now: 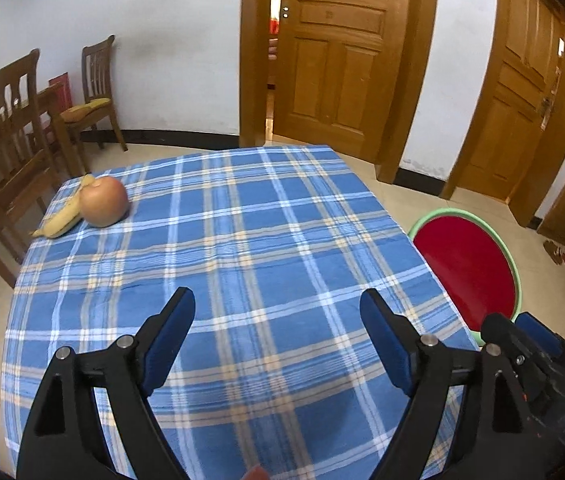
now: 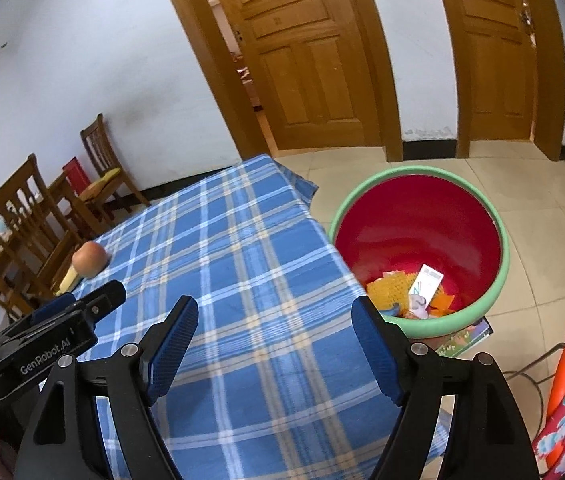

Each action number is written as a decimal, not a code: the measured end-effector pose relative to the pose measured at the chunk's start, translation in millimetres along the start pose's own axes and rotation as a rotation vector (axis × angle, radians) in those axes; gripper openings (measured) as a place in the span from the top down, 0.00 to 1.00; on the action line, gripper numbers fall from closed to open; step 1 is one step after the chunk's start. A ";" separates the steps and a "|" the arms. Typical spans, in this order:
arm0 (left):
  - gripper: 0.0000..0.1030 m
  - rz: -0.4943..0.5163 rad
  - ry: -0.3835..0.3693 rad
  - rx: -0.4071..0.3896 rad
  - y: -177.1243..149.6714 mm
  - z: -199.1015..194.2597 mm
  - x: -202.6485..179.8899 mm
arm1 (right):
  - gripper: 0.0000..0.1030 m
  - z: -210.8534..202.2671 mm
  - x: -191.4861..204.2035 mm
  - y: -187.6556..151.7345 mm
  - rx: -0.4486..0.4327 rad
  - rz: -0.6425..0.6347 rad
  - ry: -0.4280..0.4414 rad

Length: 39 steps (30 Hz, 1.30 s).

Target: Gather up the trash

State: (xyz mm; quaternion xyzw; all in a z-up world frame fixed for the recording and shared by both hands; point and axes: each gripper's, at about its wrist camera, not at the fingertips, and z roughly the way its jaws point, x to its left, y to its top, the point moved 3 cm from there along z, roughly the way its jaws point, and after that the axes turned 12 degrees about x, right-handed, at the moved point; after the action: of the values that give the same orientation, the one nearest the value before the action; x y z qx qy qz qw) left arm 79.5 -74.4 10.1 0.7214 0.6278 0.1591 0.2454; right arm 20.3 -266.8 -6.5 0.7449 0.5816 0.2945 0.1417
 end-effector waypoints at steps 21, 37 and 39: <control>0.19 -0.025 0.018 -0.032 -9.5 -17.9 13.1 | 0.22 -4.0 13.9 -7.3 0.002 -0.031 0.007; 0.19 -0.025 0.018 -0.033 -9.4 -18.4 13.2 | 0.22 -4.1 15.1 -8.0 0.002 -0.031 0.009; 0.19 -0.025 0.017 -0.033 -9.5 -19.1 13.6 | 0.22 -4.2 15.1 -7.9 0.002 -0.032 0.008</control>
State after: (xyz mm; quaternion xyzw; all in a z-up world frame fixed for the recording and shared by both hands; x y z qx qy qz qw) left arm 63.5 -57.3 19.6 0.7081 0.6360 0.1724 0.2538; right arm 13.8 -250.7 -3.4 0.7346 0.5941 0.2947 0.1434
